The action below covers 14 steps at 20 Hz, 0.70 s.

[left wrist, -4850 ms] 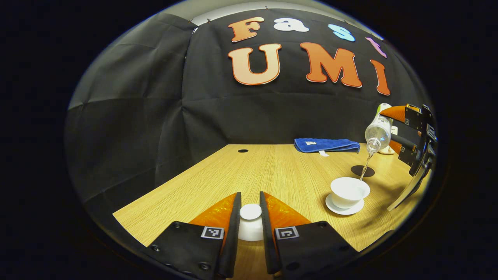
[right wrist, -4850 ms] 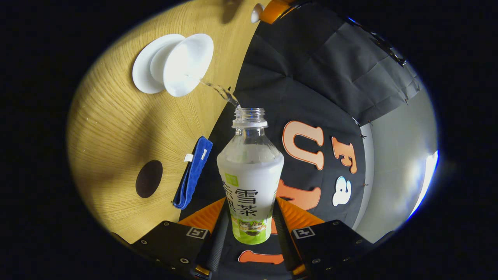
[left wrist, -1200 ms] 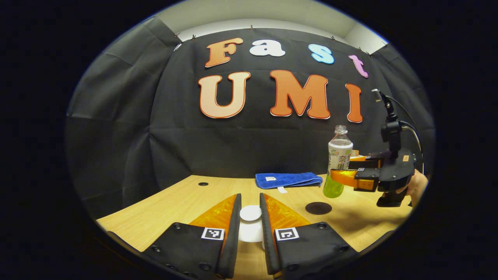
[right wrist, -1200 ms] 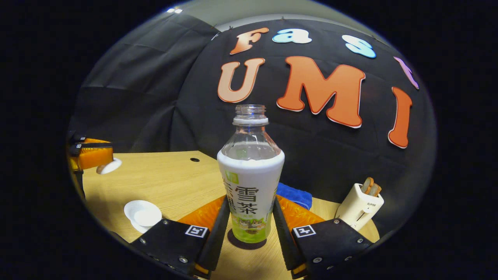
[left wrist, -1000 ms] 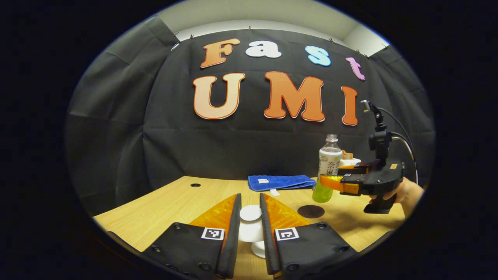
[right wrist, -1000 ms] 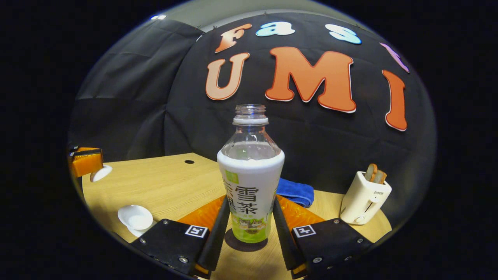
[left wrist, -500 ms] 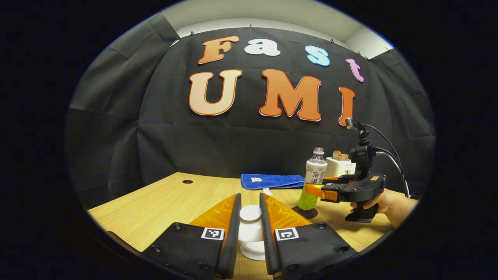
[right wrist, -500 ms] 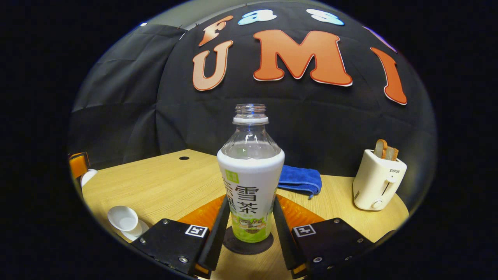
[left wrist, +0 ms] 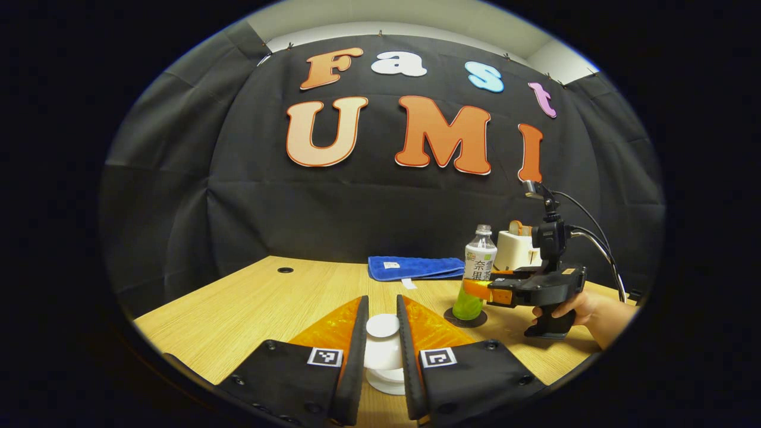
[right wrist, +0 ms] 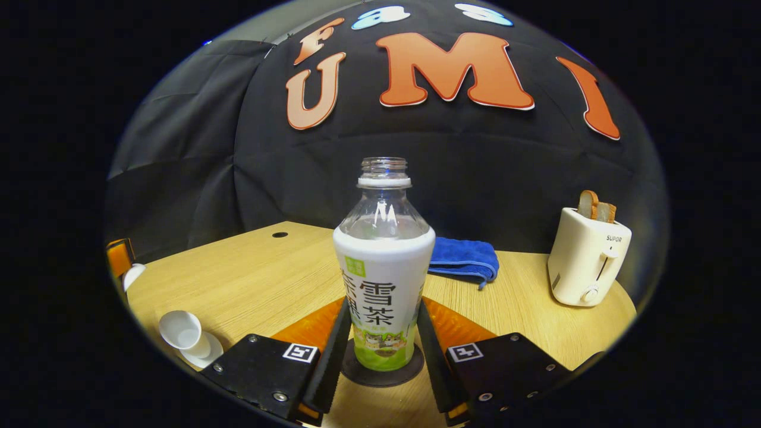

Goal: Open the teacup lid with one hand, grasp the water bottle and pour water into the teacup with the other hand; after pouring, place the water bottle on the coaster and then close the teacup lid.

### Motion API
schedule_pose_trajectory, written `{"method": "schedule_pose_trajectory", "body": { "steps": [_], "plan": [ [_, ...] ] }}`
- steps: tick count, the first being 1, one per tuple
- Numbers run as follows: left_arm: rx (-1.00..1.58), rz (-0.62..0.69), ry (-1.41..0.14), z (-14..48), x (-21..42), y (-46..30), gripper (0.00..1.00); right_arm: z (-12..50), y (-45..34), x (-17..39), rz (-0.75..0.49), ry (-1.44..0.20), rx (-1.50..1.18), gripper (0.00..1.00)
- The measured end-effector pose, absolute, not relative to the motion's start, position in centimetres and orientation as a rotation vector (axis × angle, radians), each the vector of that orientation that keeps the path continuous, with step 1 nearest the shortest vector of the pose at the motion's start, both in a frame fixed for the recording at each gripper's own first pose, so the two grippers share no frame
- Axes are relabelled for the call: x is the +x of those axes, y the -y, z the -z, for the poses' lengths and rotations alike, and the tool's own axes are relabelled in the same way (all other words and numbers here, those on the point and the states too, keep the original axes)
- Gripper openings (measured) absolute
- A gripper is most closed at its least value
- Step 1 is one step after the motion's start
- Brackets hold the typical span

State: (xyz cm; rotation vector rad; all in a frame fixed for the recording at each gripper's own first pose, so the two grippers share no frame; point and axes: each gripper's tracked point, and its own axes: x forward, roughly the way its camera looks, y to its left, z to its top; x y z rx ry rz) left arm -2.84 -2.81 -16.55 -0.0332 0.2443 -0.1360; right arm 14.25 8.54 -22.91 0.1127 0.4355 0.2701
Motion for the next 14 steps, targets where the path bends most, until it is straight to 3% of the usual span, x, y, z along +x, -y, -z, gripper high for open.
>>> {"method": "schedule_pose_trajectory", "body": {
  "steps": [2, 9, 14],
  "plan": [
    [-0.028, 0.147, -0.254, 17.0, -2.7, 3.4, 0.33, 22.9, -8.5, 14.3, -0.271, -0.439, 0.123, 0.66],
    [0.000, 0.167, -0.344, 20.9, -2.3, 4.8, 0.34, 21.6, -8.1, 13.3, -0.280, -0.402, 0.106, 0.89],
    [0.050, 0.155, -0.381, 22.6, -2.1, 5.0, 0.34, 20.5, -7.3, 11.7, -0.282, -0.386, 0.100, 0.92]
  ]
}}
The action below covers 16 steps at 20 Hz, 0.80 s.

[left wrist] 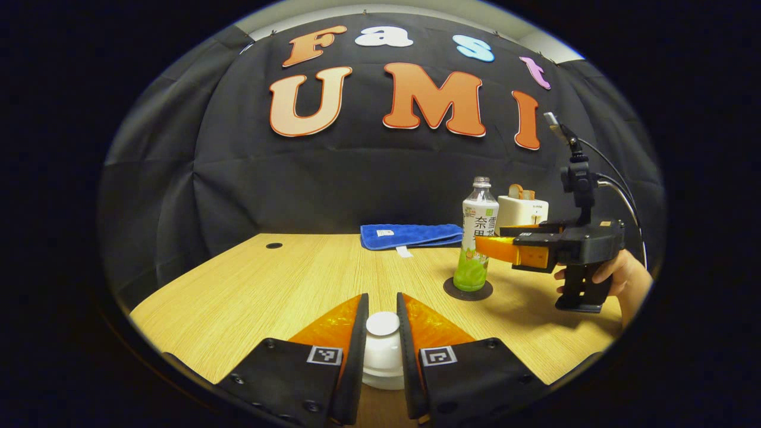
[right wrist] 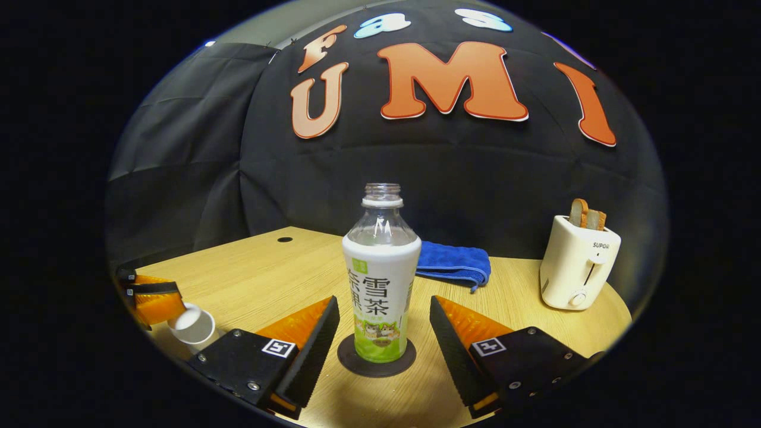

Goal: Open the teacup lid with one hand, grasp the water bottle and pour water into the teacup with the other hand; after pouring, place the water bottle on the coaster and then close the teacup lid.

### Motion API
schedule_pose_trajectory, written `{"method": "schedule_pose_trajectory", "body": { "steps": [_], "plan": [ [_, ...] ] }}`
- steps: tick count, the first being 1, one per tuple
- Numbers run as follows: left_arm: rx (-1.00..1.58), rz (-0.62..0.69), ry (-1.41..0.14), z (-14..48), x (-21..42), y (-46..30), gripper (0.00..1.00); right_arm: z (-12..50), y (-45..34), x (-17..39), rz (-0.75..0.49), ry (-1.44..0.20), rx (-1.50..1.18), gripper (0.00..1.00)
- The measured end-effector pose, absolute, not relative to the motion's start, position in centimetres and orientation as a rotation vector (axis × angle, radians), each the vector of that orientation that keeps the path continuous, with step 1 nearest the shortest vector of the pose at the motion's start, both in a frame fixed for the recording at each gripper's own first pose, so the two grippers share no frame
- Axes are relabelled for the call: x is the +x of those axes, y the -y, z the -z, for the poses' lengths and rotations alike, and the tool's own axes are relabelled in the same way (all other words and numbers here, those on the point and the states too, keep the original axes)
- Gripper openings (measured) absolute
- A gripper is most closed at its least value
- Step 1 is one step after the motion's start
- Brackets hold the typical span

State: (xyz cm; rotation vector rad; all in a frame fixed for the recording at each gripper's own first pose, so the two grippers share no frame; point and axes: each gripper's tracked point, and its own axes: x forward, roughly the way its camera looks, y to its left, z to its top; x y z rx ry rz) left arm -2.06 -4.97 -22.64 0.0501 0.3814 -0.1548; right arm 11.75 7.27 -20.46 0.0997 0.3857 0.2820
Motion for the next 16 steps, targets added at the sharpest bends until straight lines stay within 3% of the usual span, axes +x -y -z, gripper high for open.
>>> {"method": "schedule_pose_trajectory", "body": {
  "steps": [15, 16],
  "plan": [
    [0.148, 0.147, -0.372, 23.0, -2.4, 5.5, 0.34, 16.7, -5.2, 7.1, -0.284, -0.319, 0.111, 0.94],
    [0.143, 0.142, -0.354, 22.2, -2.2, 5.6, 0.45, 16.6, -4.9, 6.9, -0.278, -0.318, 0.118, 0.94]
  ]
}}
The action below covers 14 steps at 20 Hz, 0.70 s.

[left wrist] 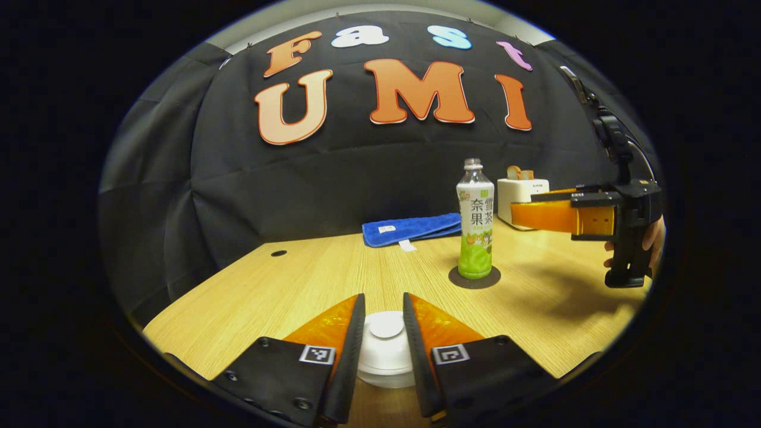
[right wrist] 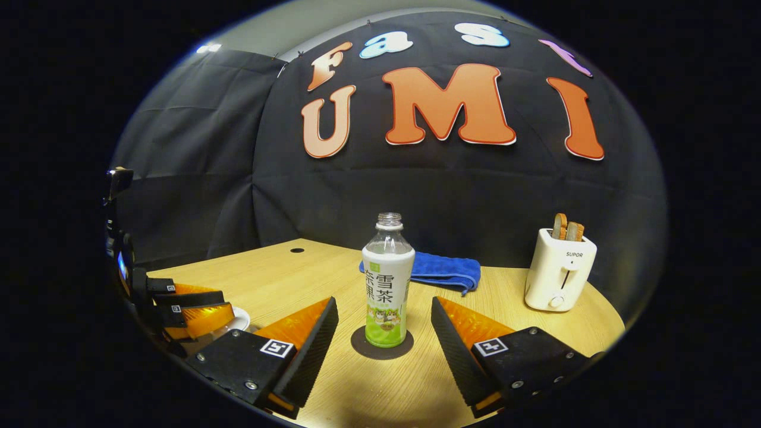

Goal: Open the teacup lid with one hand, grasp the water bottle and pour water into the teacup with the other hand; after pouring, place the water bottle on the coaster and then close the teacup lid.

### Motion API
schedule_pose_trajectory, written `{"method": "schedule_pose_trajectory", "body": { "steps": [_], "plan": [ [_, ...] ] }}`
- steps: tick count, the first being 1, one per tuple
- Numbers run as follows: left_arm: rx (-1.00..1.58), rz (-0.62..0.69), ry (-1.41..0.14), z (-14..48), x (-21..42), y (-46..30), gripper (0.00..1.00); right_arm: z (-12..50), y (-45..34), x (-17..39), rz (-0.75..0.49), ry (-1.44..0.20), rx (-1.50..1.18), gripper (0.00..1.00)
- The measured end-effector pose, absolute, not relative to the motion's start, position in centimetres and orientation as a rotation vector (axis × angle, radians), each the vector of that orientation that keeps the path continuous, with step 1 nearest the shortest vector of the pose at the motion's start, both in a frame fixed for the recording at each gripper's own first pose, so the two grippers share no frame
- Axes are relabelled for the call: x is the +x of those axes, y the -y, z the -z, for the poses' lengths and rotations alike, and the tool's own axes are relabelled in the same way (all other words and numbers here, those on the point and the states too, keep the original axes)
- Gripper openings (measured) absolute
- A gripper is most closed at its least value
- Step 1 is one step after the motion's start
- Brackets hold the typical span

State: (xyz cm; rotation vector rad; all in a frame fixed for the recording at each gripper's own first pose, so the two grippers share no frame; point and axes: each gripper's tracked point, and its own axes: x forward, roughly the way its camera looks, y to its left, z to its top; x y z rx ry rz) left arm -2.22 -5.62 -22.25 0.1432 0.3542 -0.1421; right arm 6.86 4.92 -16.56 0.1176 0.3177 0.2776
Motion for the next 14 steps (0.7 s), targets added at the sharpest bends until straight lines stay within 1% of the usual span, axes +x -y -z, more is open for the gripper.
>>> {"method": "schedule_pose_trajectory", "body": {
  "steps": [1, 2, 3, 6, 7, 8, 10, 11, 12, 14],
  "plan": [
    [0.142, 0.141, -0.337, 21.6, -2.1, 5.7, 0.46, 16.2, -4.8, 6.6, -0.274, -0.310, 0.125, 0.95],
    [0.150, 0.153, -0.326, 21.1, -2.0, 6.0, 0.59, 15.6, -4.5, 6.4, -0.267, -0.293, 0.128, 0.95],
    [0.158, 0.156, -0.314, 20.8, -2.1, 6.1, 0.60, 15.1, -4.1, 6.3, -0.256, -0.273, 0.122, 0.95],
    [0.147, 0.152, -0.272, 19.0, -1.7, 6.7, 0.82, 14.6, -2.8, 5.7, -0.206, -0.260, 0.103, 0.95],
    [0.140, 0.151, -0.253, 18.1, -1.6, 6.9, 0.81, 14.2, -2.5, 5.4, -0.197, -0.255, 0.102, 0.95],
    [0.129, 0.149, -0.228, 17.1, -1.5, 7.1, 0.91, 13.6, -2.3, 5.1, -0.189, -0.244, 0.101, 0.95],
    [0.123, 0.136, -0.187, 15.3, -1.0, 7.0, 0.96, 12.3, -1.9, 4.4, -0.175, -0.213, 0.093, 0.94],
    [0.118, 0.127, -0.168, 14.4, -1.0, 7.0, 0.91, 11.5, -1.6, 4.0, -0.164, -0.196, 0.085, 0.94],
    [0.111, 0.121, -0.150, 13.4, -0.8, 7.0, 0.97, 10.9, -1.2, 3.7, -0.150, -0.185, 0.076, 0.94],
    [0.082, 0.110, -0.114, 11.8, -0.4, 7.0, 0.98, 9.8, -0.7, 2.9, -0.123, -0.167, 0.071, 0.95]
  ]
}}
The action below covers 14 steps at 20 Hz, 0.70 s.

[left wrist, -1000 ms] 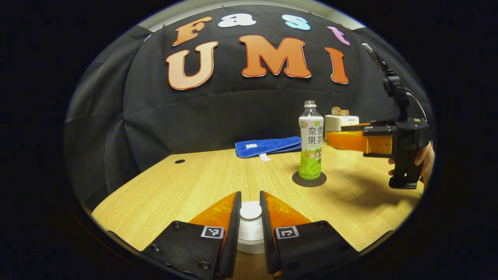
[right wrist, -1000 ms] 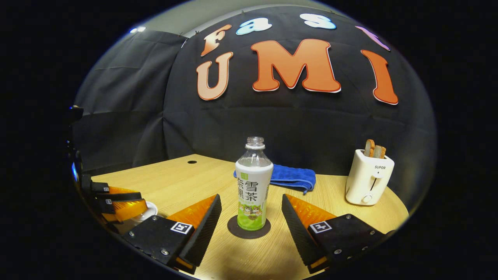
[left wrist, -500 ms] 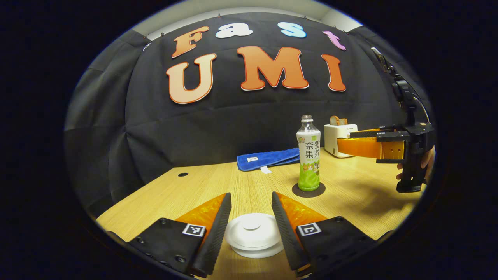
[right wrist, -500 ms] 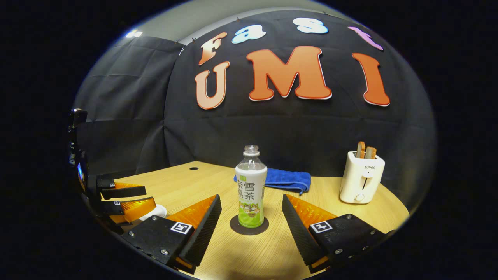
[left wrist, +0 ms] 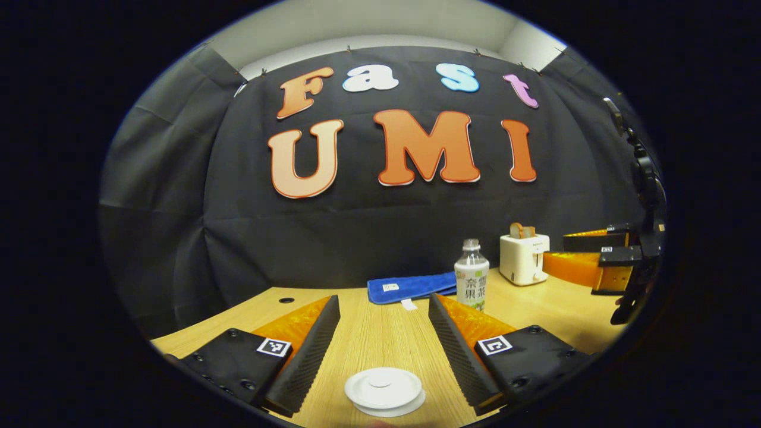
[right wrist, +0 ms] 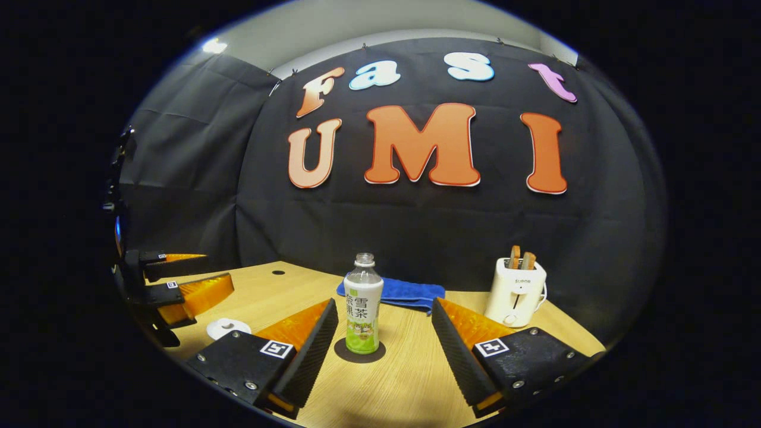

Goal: Open the teacup lid with one hand, grasp the water bottle and pour water into the teacup with the other hand; after pouring, place the water bottle on the coaster and then close the teacup lid.

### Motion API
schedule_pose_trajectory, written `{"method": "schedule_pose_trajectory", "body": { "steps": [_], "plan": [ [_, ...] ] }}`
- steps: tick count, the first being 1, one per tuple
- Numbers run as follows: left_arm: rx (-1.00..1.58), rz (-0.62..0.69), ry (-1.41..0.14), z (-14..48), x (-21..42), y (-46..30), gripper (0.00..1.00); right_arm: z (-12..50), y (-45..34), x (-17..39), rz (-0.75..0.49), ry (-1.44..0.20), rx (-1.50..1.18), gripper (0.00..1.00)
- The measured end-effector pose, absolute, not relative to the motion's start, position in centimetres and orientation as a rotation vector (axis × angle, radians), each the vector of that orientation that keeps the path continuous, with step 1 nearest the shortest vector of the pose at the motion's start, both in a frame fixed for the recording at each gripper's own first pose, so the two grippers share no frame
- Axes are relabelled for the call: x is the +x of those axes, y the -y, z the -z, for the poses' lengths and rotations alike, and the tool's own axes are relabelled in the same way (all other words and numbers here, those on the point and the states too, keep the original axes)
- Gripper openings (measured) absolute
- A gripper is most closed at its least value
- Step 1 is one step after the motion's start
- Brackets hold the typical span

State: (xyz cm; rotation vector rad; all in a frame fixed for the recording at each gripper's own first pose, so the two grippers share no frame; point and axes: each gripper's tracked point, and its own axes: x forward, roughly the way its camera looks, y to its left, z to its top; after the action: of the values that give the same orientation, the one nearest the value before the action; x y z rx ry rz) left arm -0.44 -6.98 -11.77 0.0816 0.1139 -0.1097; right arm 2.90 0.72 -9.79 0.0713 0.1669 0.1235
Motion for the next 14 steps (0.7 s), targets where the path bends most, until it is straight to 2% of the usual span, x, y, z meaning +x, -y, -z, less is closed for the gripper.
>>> {"method": "schedule_pose_trajectory", "body": {
  "steps": [1, 2, 3, 6, 8, 9, 13, 14],
  "plan": [
    [0.065, 0.103, -0.097, 10.8, -0.3, 7.0, 0.98, 9.2, -0.5, 2.6, -0.115, -0.154, 0.077, 0.96],
    [0.055, 0.091, -0.086, 9.9, -0.1, 6.7, 0.94, 8.5, -0.1, 2.4, -0.099, -0.140, 0.084, 0.96],
    [0.047, 0.076, -0.079, 9.3, -0.1, 6.3, 0.98, 7.7, 0.3, 2.1, -0.087, -0.121, 0.089, 0.96],
    [0.013, 0.077, -0.058, 6.9, 0.1, 6.4, 0.98, 5.7, 1.2, 1.4, -0.064, -0.055, 0.072, 0.96],
    [0.013, 0.068, -0.028, 5.4, 0.3, 6.0, 0.98, 5.6, 1.3, 0.9, -0.060, -0.060, 0.070, 0.96],
    [0.021, 0.063, -0.015, 4.7, 0.1, 5.7, 0.94, 5.5, 1.3, 0.6, -0.056, -0.068, 0.072, 0.96],
    [0.032, 0.054, 0.008, 3.3, 0.2, 5.8, 0.94, 4.8, 1.3, -0.1, -0.043, -0.063, 0.061, 0.96],
    [0.029, 0.060, 0.005, 3.2, 0.1, 6.0, 0.98, 4.6, 1.1, -0.1, -0.042, -0.064, 0.056, 1.00]
  ]
}}
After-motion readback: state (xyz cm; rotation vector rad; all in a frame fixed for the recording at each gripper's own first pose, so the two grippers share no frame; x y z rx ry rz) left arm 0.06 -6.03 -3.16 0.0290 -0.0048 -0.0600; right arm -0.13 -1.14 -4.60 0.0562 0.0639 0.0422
